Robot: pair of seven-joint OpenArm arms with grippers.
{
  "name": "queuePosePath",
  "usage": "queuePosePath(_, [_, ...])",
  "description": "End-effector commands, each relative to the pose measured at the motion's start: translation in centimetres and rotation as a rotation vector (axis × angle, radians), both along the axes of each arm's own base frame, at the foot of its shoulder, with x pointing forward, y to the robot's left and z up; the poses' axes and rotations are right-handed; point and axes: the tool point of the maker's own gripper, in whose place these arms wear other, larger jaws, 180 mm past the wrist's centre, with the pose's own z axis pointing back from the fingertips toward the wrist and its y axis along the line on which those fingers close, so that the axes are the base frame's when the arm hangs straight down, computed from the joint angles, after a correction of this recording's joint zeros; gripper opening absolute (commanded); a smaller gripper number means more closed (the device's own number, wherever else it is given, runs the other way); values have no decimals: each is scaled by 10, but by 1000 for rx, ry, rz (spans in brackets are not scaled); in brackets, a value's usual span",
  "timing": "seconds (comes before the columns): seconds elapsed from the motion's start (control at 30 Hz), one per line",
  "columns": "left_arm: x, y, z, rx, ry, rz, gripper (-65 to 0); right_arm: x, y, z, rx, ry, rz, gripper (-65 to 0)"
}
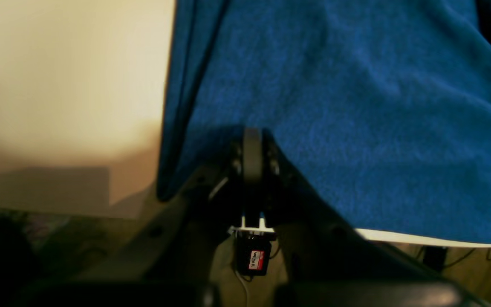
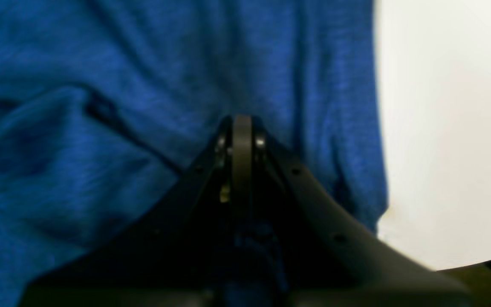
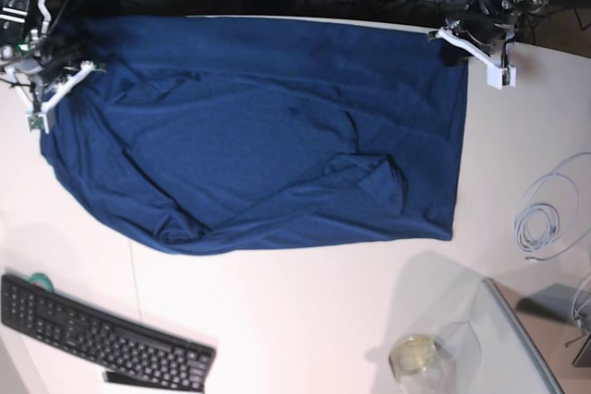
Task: Layout the t-shirt on the table in an organized manner, then fold the t-shirt properly
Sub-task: 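Pull the held shirt edge taut with both grippers, then release the edge and move both grippers along the shirt sides to the hem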
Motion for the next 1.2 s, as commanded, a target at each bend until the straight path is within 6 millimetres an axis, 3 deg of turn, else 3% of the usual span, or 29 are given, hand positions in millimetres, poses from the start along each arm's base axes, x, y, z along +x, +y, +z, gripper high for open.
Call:
queuePosePath(0.0, [-6,5,1,20,18,-5,-650,4,-11,7,-27,-22,-1,-650])
queuePosePath(0.17, [-11,6,7,37,13,-16,-650,-7,-11,4,-30,-3,2,-650])
queuePosePath(0.33, [-2,7,17,56,-19,-26,-650,0,-10,7,-30,-22,5,-650])
queuePosePath(0.43, [25,8,42,92,-102,-49,-650,35,-13,25,-41,-133,15,-650])
queuePosePath(0.57, [52,9,77,145,-208,-78,-650,104,-29,64,-79,-268,29,-638])
queuePosePath(0.67, [60,8,91,167,-246,-90,-650,153,-35,80,-93,-297,70,-525])
queuePosePath(0.8, [57,16,92,187,-234,-108,-650,190,-30,57,-97,-179,162,-291])
queuePosePath(0.87, [49,24,87,191,-211,-94,-650,197,-27,41,-88,-113,181,-224])
queuePosePath(1.0, [34,63,87,236,-182,-10,-650,209,-26,32,-72,-129,187,-219])
queuePosePath(1.17, [12,106,78,271,-117,68,-650,205,-24,23,-52,-115,173,-224])
